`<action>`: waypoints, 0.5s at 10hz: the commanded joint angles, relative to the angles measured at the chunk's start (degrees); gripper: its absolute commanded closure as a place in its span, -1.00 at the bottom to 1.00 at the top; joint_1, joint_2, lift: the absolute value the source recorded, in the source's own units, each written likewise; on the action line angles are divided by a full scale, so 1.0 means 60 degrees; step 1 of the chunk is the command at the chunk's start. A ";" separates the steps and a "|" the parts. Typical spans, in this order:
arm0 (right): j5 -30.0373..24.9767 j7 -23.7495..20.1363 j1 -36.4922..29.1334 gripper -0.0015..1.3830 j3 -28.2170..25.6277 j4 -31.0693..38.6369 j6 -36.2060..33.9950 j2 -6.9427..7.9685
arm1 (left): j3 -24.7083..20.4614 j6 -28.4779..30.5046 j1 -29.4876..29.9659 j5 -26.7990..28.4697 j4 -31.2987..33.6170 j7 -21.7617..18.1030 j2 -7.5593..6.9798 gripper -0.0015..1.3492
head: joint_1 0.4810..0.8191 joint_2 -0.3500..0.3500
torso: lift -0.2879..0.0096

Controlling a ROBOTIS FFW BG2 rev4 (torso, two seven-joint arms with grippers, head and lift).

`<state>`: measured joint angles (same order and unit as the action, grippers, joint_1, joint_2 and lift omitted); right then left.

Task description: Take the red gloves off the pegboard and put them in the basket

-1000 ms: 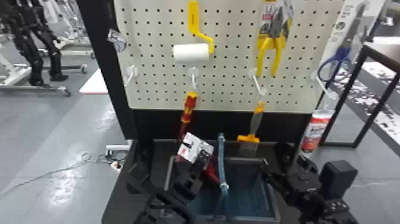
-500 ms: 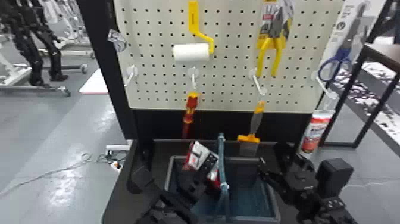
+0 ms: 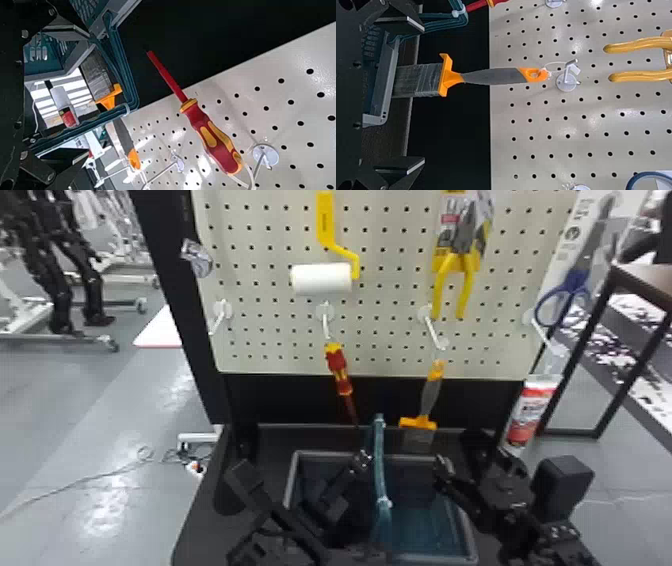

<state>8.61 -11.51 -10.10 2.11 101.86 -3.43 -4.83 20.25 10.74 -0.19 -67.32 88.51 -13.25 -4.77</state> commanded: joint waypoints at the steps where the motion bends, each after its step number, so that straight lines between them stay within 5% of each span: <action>1: 0.0000 0.0000 -0.0016 -0.80 0.0000 0.0000 0.0000 0.0000 | -0.0006 -0.0047 0.0003 0.0029 0.0000 -0.0017 0.0004 -0.68 | -0.60 0.00 | 0.26; 5: 0.0015 0.0000 -0.0045 -0.80 0.0000 0.0000 0.0014 0.0000 | -0.0021 -0.0120 0.0003 0.0132 0.0000 -0.0032 0.0019 -0.68 | -0.60 0.00 | 0.26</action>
